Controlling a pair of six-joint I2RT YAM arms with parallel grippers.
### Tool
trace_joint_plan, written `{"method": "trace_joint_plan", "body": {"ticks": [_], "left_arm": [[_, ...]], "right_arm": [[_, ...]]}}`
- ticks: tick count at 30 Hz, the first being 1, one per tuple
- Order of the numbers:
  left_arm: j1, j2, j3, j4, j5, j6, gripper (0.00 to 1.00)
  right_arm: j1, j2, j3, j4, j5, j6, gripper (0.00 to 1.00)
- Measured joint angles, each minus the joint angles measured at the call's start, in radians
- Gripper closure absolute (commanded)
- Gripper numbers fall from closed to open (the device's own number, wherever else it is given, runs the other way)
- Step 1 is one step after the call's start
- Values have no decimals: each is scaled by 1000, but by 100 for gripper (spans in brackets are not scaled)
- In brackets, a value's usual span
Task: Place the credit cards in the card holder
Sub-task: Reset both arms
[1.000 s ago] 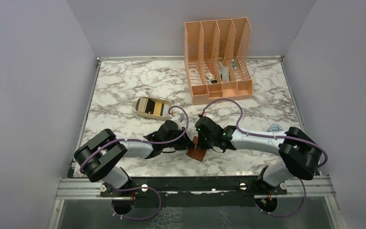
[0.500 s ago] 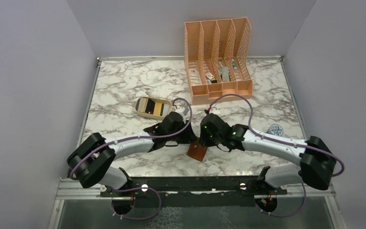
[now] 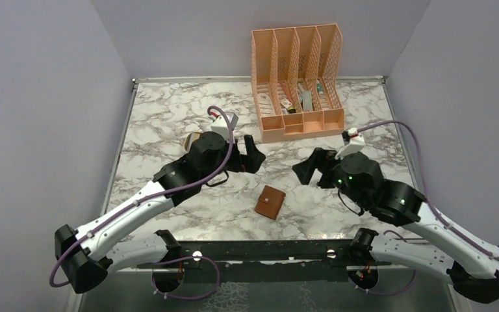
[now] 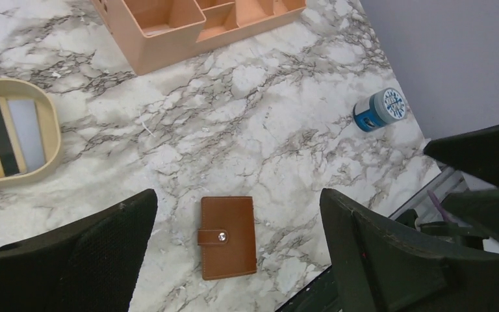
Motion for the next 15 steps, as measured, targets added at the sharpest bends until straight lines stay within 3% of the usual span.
{"method": "trace_joint_plan", "body": {"ticks": [7,15], "left_arm": [[0,-209,5,-102,-37,36,1],[0,-403,-48,-107,-71,33,1]], "right_arm": [[0,-125,103,-130,116,23,0],[0,-243,29,-145,119,51,0]]}}
